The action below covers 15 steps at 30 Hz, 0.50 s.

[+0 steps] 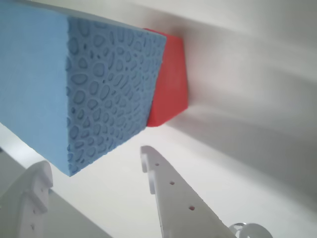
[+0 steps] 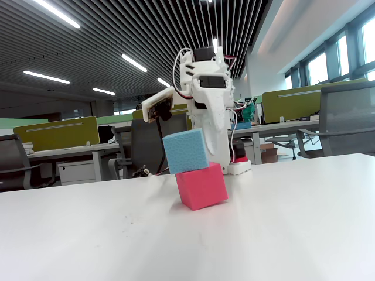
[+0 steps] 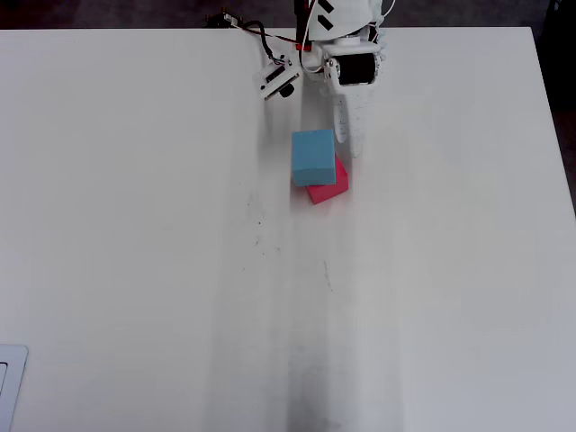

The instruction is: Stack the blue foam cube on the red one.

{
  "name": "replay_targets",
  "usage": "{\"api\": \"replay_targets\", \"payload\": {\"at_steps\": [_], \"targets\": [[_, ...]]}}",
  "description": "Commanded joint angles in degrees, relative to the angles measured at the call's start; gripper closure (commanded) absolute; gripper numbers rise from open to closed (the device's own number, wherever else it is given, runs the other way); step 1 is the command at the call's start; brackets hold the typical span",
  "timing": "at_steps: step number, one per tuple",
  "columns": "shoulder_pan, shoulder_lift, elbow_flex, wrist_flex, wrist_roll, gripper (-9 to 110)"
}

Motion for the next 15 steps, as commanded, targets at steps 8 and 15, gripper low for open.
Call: {"api": "replay_targets", "payload": {"at_steps": [8,15], "targets": [[-0.4,0.4,-0.3,-0.9,0.1,80],[-0.4,0.4,-0.3,-0.9,0.1,80]]}}
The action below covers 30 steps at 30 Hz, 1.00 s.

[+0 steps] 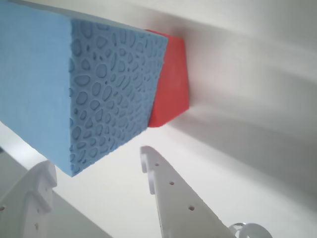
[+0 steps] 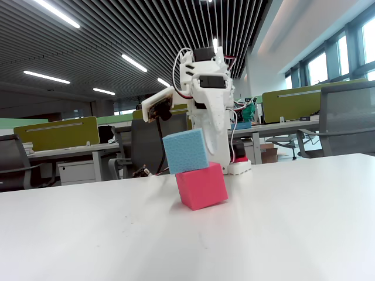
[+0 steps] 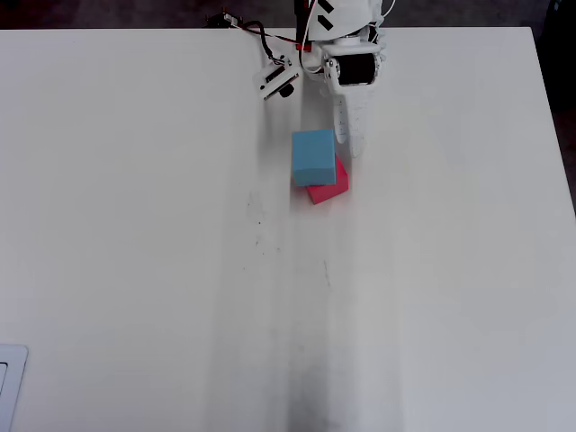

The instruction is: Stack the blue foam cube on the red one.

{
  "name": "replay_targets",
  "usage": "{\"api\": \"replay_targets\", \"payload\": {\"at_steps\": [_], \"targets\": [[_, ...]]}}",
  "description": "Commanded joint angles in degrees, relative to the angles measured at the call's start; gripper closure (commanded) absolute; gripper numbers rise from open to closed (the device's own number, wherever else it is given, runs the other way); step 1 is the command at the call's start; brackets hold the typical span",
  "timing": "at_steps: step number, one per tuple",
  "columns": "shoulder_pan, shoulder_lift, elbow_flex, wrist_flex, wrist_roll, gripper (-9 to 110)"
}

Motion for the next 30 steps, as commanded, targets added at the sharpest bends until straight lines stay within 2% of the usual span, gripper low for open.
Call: {"api": "replay_targets", "payload": {"at_steps": [1,18,30], "targets": [[-0.4,0.4,-0.4,-0.7,0.1,80],[-0.1,0.4,1.3,-7.2,1.0,80],[-0.6,0.4,1.3,-7.3,1.0,79]]}}
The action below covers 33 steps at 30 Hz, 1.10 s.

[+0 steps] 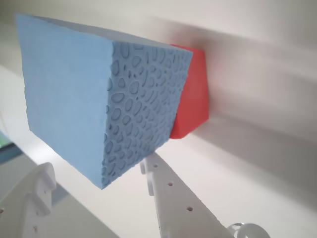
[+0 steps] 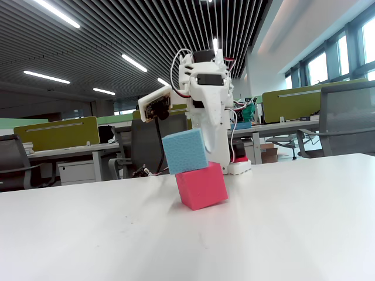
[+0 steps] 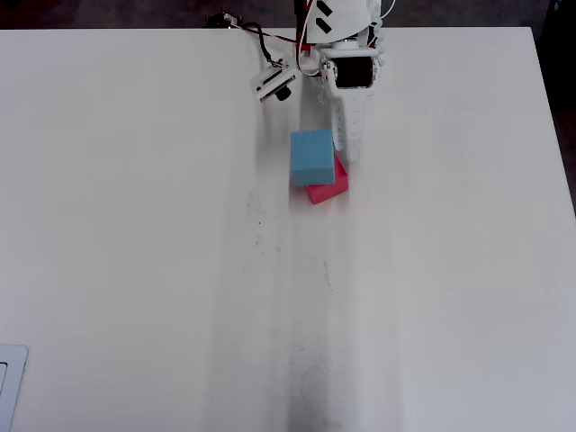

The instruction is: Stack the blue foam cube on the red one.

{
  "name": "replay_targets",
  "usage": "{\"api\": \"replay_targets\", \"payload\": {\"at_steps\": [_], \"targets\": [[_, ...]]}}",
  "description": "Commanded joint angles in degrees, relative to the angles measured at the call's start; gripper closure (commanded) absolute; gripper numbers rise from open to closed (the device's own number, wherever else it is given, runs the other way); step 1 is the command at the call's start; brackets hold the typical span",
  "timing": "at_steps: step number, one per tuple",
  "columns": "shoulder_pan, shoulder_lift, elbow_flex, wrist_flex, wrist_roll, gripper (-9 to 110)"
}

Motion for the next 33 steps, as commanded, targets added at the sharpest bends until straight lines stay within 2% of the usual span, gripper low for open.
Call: {"api": "replay_targets", "payload": {"at_steps": [1,33], "targets": [[-0.5,0.4,-0.4,-1.1,0.2,79],[-0.8,0.4,1.0,-4.9,-0.4,78]]}}
